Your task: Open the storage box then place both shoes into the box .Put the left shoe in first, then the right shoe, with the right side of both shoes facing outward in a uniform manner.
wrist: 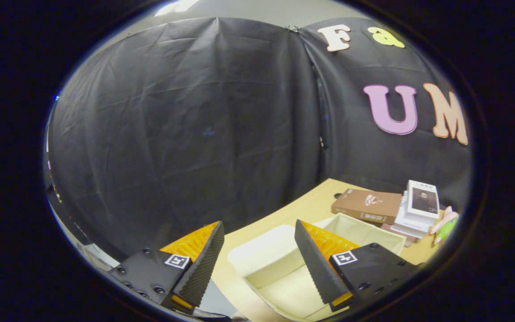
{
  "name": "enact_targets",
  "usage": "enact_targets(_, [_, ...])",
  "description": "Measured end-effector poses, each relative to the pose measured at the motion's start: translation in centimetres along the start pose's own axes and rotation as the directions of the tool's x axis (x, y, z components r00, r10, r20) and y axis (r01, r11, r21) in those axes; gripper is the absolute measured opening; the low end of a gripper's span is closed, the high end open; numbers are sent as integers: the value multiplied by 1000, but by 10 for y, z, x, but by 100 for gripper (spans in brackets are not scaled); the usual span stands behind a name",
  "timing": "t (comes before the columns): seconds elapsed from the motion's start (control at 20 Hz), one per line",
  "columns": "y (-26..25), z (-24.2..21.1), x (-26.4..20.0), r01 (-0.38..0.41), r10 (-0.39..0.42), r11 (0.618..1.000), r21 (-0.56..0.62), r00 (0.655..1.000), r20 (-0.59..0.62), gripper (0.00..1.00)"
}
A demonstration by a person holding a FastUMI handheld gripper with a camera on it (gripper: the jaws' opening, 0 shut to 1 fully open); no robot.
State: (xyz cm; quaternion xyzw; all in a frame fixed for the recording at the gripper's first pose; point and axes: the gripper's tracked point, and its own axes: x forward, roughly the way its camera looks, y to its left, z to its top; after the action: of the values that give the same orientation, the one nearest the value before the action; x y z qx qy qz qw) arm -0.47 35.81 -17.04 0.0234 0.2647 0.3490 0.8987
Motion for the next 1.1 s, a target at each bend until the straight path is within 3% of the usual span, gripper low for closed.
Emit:
enact_targets(0.55, [-134,-5,-89,281,-281,960,12,959,34,99])
enact_targets(1.1, [-245,-67,-183,503,-500,862,67,864,-57,99])
